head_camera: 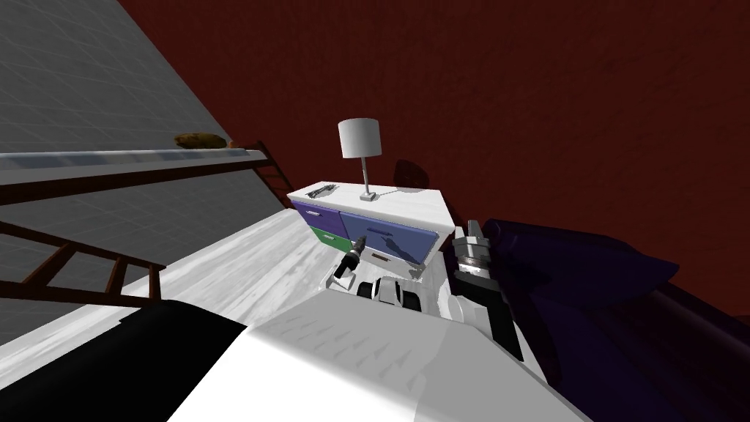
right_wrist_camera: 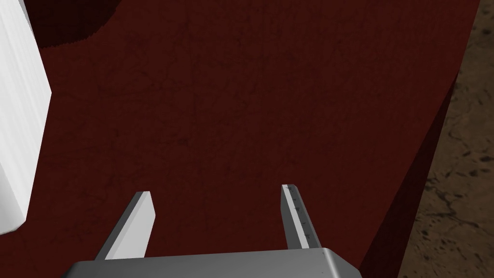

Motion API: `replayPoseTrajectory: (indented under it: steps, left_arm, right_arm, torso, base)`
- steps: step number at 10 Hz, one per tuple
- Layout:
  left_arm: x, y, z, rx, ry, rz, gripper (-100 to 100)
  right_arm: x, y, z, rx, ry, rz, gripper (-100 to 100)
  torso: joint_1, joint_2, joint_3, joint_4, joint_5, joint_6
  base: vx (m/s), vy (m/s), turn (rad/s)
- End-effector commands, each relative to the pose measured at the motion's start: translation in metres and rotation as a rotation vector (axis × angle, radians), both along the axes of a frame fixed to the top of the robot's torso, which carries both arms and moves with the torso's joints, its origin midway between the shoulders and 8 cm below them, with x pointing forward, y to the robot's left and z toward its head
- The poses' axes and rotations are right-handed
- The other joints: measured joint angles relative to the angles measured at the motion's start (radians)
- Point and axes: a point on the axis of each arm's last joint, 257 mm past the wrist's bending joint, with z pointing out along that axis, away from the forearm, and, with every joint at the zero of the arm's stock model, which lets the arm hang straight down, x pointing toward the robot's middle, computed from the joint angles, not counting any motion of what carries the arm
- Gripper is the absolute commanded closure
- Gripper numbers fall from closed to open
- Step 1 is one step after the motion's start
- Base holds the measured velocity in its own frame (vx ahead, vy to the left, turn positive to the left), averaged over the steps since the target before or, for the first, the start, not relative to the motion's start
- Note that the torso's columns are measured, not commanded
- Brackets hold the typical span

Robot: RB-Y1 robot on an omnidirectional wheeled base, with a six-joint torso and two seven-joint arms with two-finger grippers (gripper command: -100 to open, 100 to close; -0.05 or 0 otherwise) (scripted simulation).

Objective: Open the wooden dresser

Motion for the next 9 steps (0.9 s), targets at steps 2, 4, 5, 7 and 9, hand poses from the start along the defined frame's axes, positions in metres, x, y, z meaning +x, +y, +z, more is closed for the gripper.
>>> replayPoseTrajectory:
  steps: [2,4,5,7,9]
  left_arm:
    - [-0.0005,-0.0002,-0.0006,0.001,0.002,0.001,-100]
    - [0.0016,0.0003,-0.0014,0.000,0.001,0.003,-100]
    - [0.0034,0.0007,-0.0021,0.000,0.001,0.005,-100]
    - [0.0041,0.0008,-0.0021,0.000,0.000,0.006,-100]
    - [0.0045,0.0007,-0.0018,-0.001,-0.001,0.006,100]
  right_arm:
    - [0.0000,0.0000,-0.0001,0.000,0.000,0.000,0]
    - [-0.0002,-0.0001,-0.0002,0.000,0.001,0.000,0]
    - [-0.0002,-0.0001,-0.0002,0.000,0.001,0.000,0]
    - [-0.0002,-0.0001,-0.0002,0.000,0.001,0.000,0]
    - [-0.0001,-0.0001,-0.0001,0.000,0.000,0.000,0]
  torso:
    - [-0.002,-0.012,-0.007,-0.003,-0.001,0.000]
    - [-0.004,-0.017,-0.011,-0.005,-0.001,0.000]
    - [-0.003,-0.012,-0.008,-0.004,-0.001,0.000]
    - [0.001,-0.005,-0.003,-0.002,0.000,0.000]
    - [0.001,0.003,0.002,0.001,0.000,0.000]
  base:
    - [-0.022,0.002,-0.014]
    - [0.130,-0.057,-0.014]
    - [0.188,-0.051,-0.015]
    - [0.133,-0.023,-0.015]
    - [0.016,-0.002,0.001]
